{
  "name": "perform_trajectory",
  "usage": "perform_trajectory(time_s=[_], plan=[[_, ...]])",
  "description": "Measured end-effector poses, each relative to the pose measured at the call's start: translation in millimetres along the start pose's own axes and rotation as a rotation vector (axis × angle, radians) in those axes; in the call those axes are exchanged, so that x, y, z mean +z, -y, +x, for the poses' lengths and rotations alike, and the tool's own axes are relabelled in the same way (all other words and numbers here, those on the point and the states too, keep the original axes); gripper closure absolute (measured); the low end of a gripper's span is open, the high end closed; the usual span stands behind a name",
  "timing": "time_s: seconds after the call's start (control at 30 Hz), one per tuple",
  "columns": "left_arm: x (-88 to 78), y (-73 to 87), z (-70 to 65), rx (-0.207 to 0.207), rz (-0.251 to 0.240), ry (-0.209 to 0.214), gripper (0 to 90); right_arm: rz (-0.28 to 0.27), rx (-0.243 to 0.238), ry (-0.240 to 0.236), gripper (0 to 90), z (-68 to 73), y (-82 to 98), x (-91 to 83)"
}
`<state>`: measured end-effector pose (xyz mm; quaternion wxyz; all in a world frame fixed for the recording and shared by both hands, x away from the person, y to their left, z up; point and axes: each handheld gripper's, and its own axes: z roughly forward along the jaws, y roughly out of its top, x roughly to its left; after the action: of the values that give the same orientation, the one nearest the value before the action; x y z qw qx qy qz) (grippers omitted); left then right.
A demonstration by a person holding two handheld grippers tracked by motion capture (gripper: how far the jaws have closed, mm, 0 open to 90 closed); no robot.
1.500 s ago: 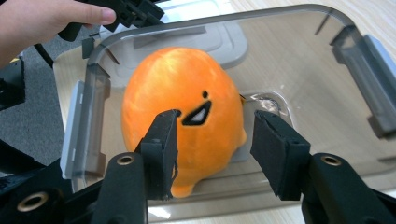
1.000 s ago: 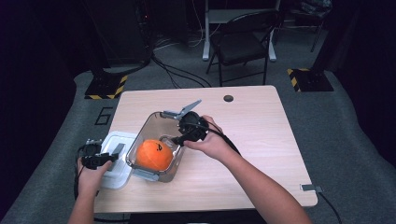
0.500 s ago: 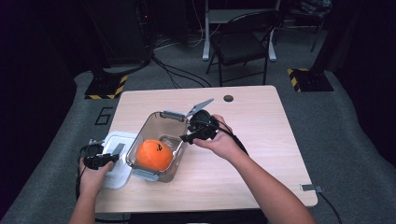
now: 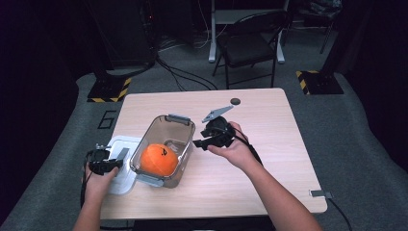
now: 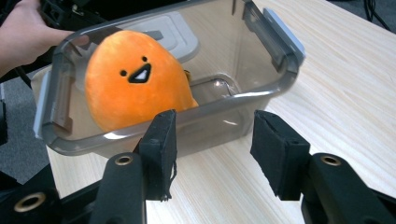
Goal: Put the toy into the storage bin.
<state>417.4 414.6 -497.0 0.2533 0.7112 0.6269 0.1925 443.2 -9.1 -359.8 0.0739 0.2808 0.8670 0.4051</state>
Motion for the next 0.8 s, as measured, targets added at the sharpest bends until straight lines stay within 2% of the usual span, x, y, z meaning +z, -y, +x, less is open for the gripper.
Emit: perform_trajectory(time_s=[0.2,0.43,0.67,0.8], plan=[[-0.3,-0.7,0.5,-0.010,-0.002,0.002,66.1,-0.018,0.007,0.009,49.5,-7.9,7.9,-3.6],[-3.4,-2.3,-1.6,-0.009,0.011,0.008,66.2,-0.053,0.060,0.005,49.5,-18.8,19.6,-8.9],[-7.1,-4.4,-3.0,-0.004,0.002,0.009,66.2,-0.050,0.073,0.014,49.2,-26.3,27.5,-14.2],[-9.4,-5.4,-1.8,-0.015,0.000,0.012,66.2,-0.052,0.074,0.017,49.1,-28.1,30.5,-18.5]])
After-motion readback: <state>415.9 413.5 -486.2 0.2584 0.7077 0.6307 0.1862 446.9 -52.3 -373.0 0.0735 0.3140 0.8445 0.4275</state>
